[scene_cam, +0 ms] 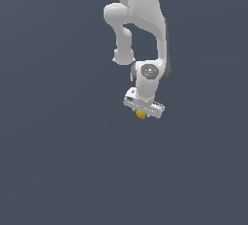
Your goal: Pick up the object and move it to a goal position.
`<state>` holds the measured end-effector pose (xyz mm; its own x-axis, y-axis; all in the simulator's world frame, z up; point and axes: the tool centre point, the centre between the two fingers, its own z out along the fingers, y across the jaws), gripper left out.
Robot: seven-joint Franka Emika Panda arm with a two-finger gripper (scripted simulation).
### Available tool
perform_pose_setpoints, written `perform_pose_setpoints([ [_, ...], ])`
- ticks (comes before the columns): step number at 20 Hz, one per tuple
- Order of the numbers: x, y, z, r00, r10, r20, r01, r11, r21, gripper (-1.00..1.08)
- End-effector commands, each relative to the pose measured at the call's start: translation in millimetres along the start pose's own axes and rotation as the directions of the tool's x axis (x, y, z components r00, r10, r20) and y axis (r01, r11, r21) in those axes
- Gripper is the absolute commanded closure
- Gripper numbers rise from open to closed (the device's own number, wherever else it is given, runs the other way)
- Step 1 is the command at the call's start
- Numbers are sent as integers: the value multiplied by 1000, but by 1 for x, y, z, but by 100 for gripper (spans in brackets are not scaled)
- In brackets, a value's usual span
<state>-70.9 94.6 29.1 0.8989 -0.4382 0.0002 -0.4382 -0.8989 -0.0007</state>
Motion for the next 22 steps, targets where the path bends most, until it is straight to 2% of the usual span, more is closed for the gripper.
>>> perform_pose_setpoints([
  [1, 1, -1, -1, 1000, 0, 0, 0, 1000, 0, 108],
  [10, 10, -21, -23, 1000, 0, -1, 0, 1000, 0, 108],
  [22, 42, -83, -90, 1000, 1, -1, -1, 1000, -1, 108],
])
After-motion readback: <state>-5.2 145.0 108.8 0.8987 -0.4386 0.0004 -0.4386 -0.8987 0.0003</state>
